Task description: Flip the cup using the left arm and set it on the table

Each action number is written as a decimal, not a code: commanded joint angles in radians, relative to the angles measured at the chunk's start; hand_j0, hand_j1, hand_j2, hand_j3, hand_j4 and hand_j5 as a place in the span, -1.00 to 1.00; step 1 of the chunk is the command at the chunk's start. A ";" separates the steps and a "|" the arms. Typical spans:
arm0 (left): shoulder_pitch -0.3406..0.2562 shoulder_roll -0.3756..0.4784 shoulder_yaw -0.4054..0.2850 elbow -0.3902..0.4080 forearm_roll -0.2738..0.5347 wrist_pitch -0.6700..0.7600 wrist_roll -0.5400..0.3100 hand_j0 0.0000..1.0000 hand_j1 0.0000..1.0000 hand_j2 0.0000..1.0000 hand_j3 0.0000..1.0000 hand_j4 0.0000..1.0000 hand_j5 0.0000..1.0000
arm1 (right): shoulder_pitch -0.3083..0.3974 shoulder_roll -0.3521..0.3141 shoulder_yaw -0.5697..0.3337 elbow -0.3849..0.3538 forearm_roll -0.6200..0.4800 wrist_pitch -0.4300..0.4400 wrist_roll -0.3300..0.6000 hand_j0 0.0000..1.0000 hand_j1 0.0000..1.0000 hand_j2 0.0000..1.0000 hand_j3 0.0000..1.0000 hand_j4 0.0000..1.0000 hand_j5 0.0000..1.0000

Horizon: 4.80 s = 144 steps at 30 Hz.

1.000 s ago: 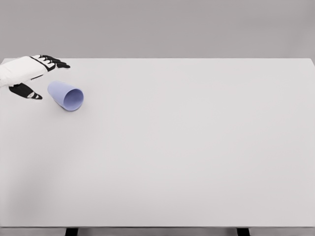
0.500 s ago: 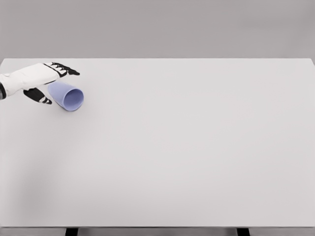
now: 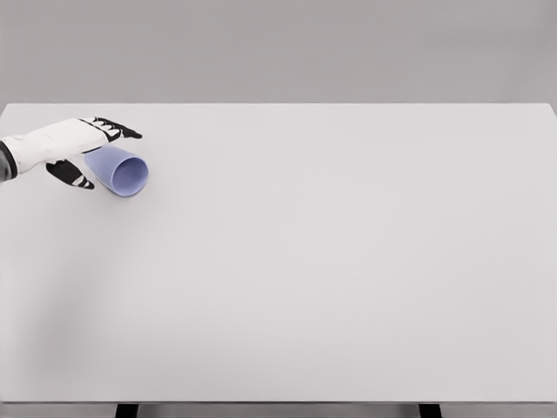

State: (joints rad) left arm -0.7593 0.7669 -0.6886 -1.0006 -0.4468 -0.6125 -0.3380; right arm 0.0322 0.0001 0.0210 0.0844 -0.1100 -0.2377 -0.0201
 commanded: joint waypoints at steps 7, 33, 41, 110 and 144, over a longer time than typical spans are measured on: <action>-0.008 -0.021 -0.011 0.020 -0.009 0.002 0.001 1.00 1.00 1.00 1.00 1.00 1.00 | 0.000 0.000 0.000 0.000 0.000 0.000 0.000 1.00 1.00 1.00 1.00 1.00 1.00; -0.012 -0.046 -0.032 0.062 -0.024 0.002 0.001 1.00 1.00 1.00 1.00 1.00 1.00 | 0.000 0.000 -0.001 0.000 0.000 0.000 0.000 1.00 1.00 1.00 1.00 1.00 1.00; -0.028 -0.061 -0.034 0.086 -0.047 0.002 0.001 1.00 1.00 1.00 1.00 1.00 1.00 | 0.000 0.000 0.000 0.000 0.000 0.000 0.000 1.00 1.00 1.00 1.00 1.00 1.00; -0.006 -0.061 0.015 0.077 0.353 0.002 0.013 0.31 0.31 0.31 0.31 0.31 0.31 | 0.000 0.000 -0.001 0.000 0.000 0.000 0.000 1.00 1.00 1.00 1.00 1.00 1.00; 0.103 -0.006 -0.100 -0.116 0.628 0.002 0.085 0.31 0.31 0.31 0.31 0.31 0.31 | 0.000 0.000 0.000 0.000 0.000 0.000 0.000 1.00 1.00 1.00 1.00 1.00 1.00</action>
State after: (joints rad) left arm -0.6565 0.7441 -0.7624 -1.0942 0.1639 -0.6123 -0.2817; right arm 0.0322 0.0001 0.0213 0.0844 -0.1100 -0.2377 -0.0201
